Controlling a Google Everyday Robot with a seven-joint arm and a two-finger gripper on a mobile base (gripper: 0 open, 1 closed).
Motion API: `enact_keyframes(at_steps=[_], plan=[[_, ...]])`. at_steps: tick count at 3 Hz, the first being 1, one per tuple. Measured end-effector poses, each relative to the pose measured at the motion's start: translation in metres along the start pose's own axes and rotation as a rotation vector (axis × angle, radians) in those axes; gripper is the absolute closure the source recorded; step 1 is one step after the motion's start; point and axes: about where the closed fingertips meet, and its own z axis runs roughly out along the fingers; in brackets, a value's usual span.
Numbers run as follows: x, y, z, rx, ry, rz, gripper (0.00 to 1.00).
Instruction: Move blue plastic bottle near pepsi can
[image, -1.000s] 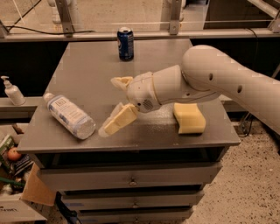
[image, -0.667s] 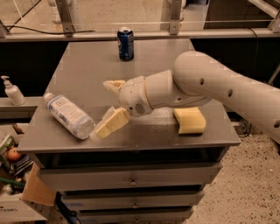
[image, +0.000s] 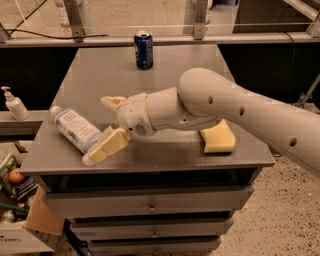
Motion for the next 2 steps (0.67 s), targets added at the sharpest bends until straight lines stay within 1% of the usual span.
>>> enact_keyframes(at_steps=[1, 2], plan=[[-0.0038, 0.0019, 0.0143, 0.001, -0.015, 0.007, 0.0], [0.0031, 0.0037, 0.0241, 0.018, -0.012, 0.036, 0.0]])
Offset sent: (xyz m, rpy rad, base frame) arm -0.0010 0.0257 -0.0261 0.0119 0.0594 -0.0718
